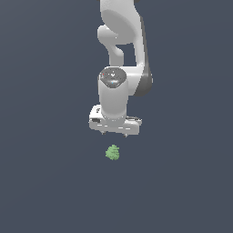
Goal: Pick up the object and move it to a goal position.
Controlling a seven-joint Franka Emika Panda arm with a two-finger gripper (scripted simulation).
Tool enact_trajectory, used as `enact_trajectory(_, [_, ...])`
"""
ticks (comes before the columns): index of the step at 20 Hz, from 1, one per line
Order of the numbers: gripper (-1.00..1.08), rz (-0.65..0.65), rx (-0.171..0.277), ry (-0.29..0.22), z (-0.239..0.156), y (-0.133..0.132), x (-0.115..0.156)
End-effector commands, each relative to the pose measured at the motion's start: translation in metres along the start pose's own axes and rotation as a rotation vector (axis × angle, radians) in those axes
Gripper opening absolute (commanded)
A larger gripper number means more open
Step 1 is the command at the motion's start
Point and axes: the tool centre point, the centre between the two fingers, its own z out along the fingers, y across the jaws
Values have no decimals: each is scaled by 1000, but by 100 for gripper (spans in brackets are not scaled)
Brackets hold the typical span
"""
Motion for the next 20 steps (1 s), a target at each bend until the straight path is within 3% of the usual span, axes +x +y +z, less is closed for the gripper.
enact_trajectory(1, [100,62,1,-4,9,1,8])
enact_trajectory(10, [100,277,-2,-15,43,4,33])
enact_trajectory(20, [100,367,-5,-19,58,5,43])
